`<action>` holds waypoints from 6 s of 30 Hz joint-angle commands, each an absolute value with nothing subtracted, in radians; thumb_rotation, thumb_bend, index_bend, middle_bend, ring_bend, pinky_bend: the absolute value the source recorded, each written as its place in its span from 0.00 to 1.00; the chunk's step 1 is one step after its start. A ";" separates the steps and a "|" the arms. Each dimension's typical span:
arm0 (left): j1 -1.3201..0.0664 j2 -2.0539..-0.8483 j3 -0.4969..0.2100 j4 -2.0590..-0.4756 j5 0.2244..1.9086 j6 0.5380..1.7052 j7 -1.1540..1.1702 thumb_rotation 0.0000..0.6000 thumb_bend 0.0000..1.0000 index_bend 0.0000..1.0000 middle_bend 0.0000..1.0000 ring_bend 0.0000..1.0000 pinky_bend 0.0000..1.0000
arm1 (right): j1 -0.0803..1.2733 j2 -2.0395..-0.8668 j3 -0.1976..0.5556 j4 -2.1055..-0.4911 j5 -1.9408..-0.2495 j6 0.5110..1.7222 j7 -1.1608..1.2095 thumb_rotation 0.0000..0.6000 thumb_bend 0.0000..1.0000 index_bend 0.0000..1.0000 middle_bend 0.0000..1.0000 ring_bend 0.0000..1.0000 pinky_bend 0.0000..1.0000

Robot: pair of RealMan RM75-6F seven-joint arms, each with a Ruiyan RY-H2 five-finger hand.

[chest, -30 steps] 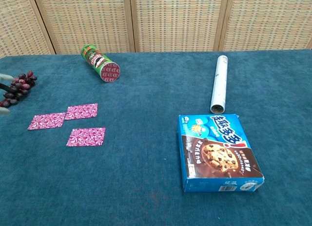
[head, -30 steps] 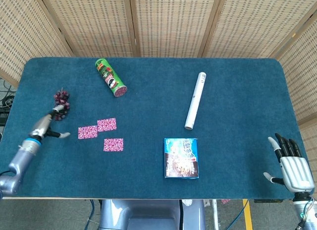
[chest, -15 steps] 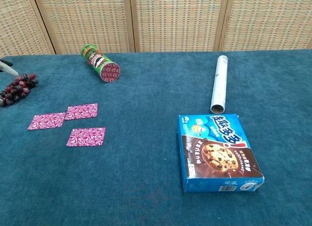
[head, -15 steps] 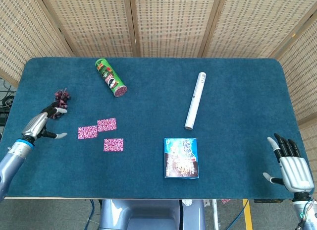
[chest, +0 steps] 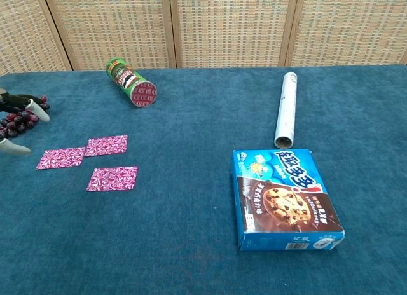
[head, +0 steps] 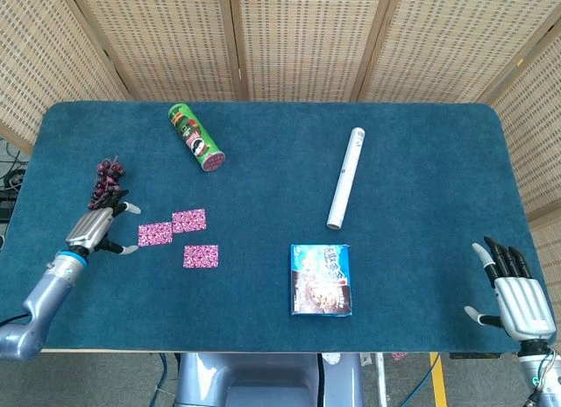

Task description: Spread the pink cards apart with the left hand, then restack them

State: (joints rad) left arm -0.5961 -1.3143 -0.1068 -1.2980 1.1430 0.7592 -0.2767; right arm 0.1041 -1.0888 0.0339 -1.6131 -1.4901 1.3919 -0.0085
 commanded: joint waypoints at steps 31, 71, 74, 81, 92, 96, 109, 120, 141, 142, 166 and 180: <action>-0.803 -1.566 -0.185 -1.202 0.709 0.743 0.166 1.00 0.24 0.31 0.00 0.00 0.00 | 0.113 -1.079 0.030 -1.608 -1.487 1.366 0.044 1.00 0.00 0.00 0.00 0.00 0.00; -0.823 -1.681 -0.200 -1.108 0.561 0.753 0.302 1.00 0.25 0.55 0.00 0.00 0.00 | 0.118 -1.073 0.024 -1.604 -1.493 1.360 0.072 1.00 0.00 0.00 0.00 0.00 0.00; -0.820 -1.681 -0.203 -1.111 0.561 0.757 0.305 1.00 0.25 0.56 0.00 0.00 0.00 | 0.118 -1.074 0.024 -1.604 -1.493 1.360 0.072 1.00 0.00 0.00 0.00 0.00 0.00; -0.812 -1.659 -0.213 -1.140 0.580 0.774 0.306 1.00 0.25 0.56 0.00 0.00 0.00 | 0.118 -1.073 0.024 -1.605 -1.492 1.359 0.073 1.00 0.00 0.00 0.00 0.00 0.00; -0.799 -1.608 -0.219 -1.210 0.593 0.796 0.313 1.00 0.25 0.56 0.00 0.00 0.00 | 0.117 -1.073 0.023 -1.605 -1.493 1.362 0.072 1.00 0.00 0.00 0.00 0.00 0.00; -0.777 -1.569 -0.209 -1.258 0.626 0.808 0.301 1.00 0.25 0.56 0.00 0.00 0.00 | 0.117 -1.074 0.023 -1.604 -1.493 1.362 0.071 1.00 0.00 0.00 0.00 0.00 0.00; -0.651 -1.501 -0.124 -1.303 0.846 0.816 0.142 1.00 0.25 0.56 0.00 0.00 0.00 | 0.116 -1.075 0.023 -1.605 -1.493 1.365 0.058 1.00 0.00 0.00 0.00 0.00 0.00; -0.603 -1.507 -0.115 -1.196 1.005 0.790 -0.035 1.00 0.25 0.56 0.00 0.00 0.00 | 0.117 -1.073 0.023 -1.610 -1.488 1.360 0.051 1.00 0.00 0.00 0.00 0.00 0.00; -0.620 -1.541 -0.154 -1.077 1.066 0.723 -0.119 1.00 0.25 0.47 0.00 0.00 0.00 | 0.118 -1.072 0.022 -1.609 -1.488 1.358 0.054 1.00 0.00 0.00 0.00 0.00 0.00; -0.621 -1.541 -0.154 -1.081 1.063 0.720 -0.112 1.00 0.25 0.47 0.00 0.00 0.00 | 0.118 -1.072 0.022 -1.608 -1.489 1.358 0.055 1.00 0.00 0.00 0.00 0.00 0.00; -0.608 -1.496 -0.161 -1.165 1.078 0.752 -0.073 1.00 0.22 0.22 0.00 0.00 0.00 | 0.118 -1.071 0.021 -1.607 -1.491 1.359 0.061 1.00 0.00 0.00 0.00 0.00 0.00; -0.643 -1.405 -0.155 -1.558 1.052 0.846 0.161 1.00 0.15 0.25 0.00 0.00 0.00 | 0.118 -1.069 0.020 -1.607 -1.493 1.357 0.067 1.00 0.00 0.00 0.00 0.00 0.00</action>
State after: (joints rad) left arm -0.6250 -1.4021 -0.1549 -1.5135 1.0905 0.8256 0.1014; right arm 0.1181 -1.0692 0.0197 -1.6068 -1.4932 1.3573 0.0669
